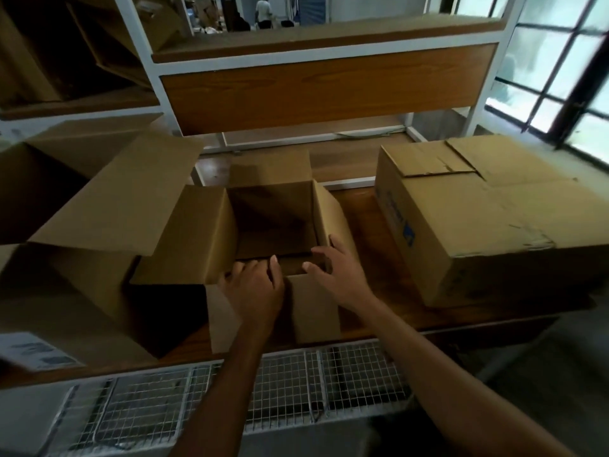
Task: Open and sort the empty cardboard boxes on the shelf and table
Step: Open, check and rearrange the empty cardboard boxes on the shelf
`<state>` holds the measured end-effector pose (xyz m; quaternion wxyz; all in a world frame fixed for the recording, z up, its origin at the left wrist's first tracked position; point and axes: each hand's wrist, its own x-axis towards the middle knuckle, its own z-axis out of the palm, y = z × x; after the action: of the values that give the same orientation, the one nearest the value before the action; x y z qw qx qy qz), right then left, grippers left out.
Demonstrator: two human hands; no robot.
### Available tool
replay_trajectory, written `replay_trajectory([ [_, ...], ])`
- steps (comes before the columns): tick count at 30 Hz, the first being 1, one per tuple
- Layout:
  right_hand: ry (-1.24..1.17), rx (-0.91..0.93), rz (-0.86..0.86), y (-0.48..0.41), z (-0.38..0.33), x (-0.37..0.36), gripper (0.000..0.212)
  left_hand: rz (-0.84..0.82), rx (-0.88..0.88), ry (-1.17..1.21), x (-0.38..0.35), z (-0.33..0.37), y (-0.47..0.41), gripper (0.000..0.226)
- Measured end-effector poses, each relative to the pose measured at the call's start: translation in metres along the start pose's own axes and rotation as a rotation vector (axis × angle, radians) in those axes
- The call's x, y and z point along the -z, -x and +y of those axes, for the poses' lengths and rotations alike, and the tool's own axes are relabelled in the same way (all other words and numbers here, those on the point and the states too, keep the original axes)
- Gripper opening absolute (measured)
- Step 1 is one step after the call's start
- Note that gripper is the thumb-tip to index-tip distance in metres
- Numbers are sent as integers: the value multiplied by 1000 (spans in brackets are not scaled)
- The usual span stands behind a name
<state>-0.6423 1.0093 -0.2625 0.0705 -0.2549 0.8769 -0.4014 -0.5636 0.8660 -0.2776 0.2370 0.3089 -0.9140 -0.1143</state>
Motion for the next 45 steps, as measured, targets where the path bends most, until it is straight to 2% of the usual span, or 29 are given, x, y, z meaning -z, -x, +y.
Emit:
replay_trajectory([
  [2,-7,-2,20,5,0,20,50,-55,-12,45,-1,10,-4,40],
  [5,-94,10,69,13,-2,47,47,-108,-125,197,3,43,-11,32],
  [8,-170,14,125,19,0,70,44,-91,-216,295,8,89,-11,33],
  [11,-221,49,218,29,9,102,42,-66,-217,439,15,131,0,42],
  [17,-263,93,359,65,48,187,29,-51,-242,645,25,211,34,36],
  [20,-280,106,413,79,77,224,22,-82,-291,642,15,251,48,34],
  [24,-278,79,467,87,116,265,17,-107,-354,637,1,298,64,45],
  [33,-163,-34,520,83,178,328,13,-163,-319,616,-26,356,65,18],
  [40,-78,-123,444,14,226,347,13,-110,-363,577,-67,374,-12,15],
  [45,-5,-124,395,-51,239,355,15,-172,-341,459,-119,385,-93,14],
])
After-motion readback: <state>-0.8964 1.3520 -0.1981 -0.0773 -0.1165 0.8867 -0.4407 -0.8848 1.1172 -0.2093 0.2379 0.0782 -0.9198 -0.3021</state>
